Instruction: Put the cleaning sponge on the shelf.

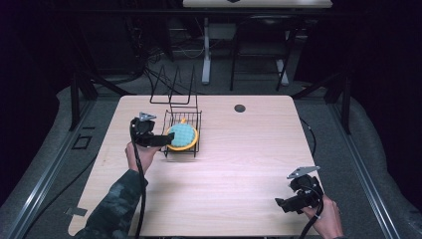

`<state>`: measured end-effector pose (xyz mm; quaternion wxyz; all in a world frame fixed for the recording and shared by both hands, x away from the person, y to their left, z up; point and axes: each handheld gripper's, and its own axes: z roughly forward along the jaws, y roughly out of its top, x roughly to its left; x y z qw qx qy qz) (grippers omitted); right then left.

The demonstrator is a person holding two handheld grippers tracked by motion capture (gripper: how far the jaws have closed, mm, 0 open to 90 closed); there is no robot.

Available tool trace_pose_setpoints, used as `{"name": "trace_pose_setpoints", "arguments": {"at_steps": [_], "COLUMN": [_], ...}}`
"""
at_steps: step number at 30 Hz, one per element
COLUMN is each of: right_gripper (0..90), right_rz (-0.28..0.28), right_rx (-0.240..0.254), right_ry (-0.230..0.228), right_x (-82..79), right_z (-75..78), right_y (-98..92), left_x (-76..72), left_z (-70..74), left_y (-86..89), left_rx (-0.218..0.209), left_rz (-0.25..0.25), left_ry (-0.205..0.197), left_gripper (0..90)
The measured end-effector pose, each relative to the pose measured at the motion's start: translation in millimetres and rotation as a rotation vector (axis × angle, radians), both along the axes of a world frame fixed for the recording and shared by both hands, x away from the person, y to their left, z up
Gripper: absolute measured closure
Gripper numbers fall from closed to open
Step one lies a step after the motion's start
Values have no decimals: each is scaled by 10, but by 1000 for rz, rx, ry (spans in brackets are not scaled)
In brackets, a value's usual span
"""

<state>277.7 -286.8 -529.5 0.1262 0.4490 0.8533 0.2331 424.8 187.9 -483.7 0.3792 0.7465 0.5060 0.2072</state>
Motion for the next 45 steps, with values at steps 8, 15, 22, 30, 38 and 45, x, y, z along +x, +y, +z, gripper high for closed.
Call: {"name": "trace_pose_setpoints", "arguments": {"at_steps": [8, 15, 22, 30, 38, 45], "right_gripper": [22, 21, 20, 20, 20, 20], "right_rz": [4, 8, 5, 5, 4, 4], "right_rx": [-8, -12, -6, -9, -11, -14], "right_ry": [-8, -11, -10, -12, -8, -4], "right_x": [-2, -6, -10, -9, -13, -12], "right_z": [2, 5, 6, 2, 6, -1], "right_y": [-1, 0, 4, 3, 6, 0], "left_x": [-209, -464, -706, -916, -1020, -1122], "left_z": [76, 59, -35, -138, -233, -353], "left_y": [100, 260, 382, 481, 534, 588], "left_rx": [2, 33, 76, 97, 107, 138], "left_rz": [-18, -26, -41, -51, -62, -87], "left_ry": [1, 3, 32, 60, 89, 145], "left_gripper": [2, 1, 1, 0, 1, 1]}}
